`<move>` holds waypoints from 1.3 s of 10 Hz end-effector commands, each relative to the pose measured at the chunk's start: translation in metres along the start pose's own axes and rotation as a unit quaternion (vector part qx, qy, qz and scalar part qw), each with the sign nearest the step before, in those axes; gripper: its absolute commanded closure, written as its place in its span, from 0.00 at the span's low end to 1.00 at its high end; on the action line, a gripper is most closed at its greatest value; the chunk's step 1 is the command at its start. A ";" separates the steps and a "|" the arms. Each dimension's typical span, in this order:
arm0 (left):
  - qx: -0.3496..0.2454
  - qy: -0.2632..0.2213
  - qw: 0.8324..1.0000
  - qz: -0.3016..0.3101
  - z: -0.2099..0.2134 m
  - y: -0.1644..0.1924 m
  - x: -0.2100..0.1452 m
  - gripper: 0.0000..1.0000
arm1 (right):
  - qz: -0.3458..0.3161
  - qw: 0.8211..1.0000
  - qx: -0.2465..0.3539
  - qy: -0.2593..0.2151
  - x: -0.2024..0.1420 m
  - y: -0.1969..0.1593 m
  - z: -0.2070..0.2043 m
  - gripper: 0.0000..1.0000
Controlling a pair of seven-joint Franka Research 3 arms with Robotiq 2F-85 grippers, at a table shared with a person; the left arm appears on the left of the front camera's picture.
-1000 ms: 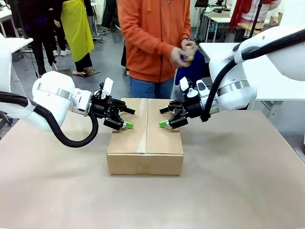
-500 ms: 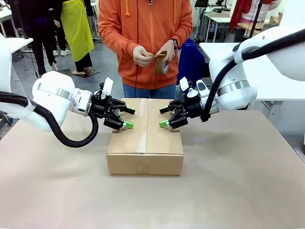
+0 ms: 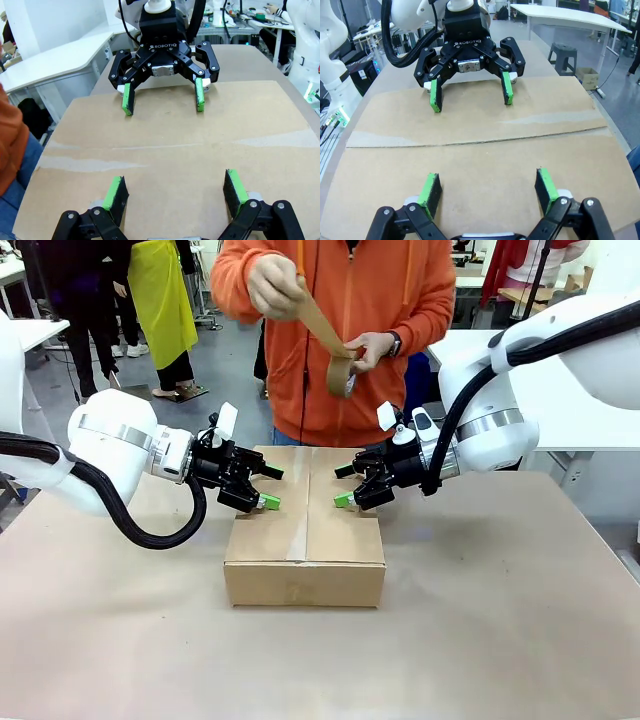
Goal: Pack the gift set into the box.
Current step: Press and hold the closed box until the human finishes sealing it.
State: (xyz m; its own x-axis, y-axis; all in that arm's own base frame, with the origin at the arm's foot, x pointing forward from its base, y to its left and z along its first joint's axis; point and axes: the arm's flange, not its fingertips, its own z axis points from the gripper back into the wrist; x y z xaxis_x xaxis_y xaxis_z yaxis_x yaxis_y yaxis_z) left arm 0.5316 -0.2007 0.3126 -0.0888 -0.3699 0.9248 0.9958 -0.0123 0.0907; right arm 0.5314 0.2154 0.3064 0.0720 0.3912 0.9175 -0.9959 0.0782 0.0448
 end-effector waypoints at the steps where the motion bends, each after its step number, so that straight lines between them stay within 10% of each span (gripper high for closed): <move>1: 0.005 -0.003 1.000 0.000 -0.001 -0.002 -0.003 0.00 | -0.002 1.000 -0.001 0.002 -0.003 0.001 0.000 0.00; 13: 0.005 -0.003 1.000 0.000 -0.001 -0.002 -0.003 0.00 | -0.002 1.000 -0.001 0.002 -0.003 0.001 0.000 0.00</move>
State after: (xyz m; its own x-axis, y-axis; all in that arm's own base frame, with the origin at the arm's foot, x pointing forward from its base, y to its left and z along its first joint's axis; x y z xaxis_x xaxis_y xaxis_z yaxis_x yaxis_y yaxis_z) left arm 0.5316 -0.2007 0.3126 -0.0888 -0.3699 0.9248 0.9958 -0.0123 0.0907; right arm 0.5314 0.2154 0.3064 0.0720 0.3912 0.9175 -0.9959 0.0782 0.0448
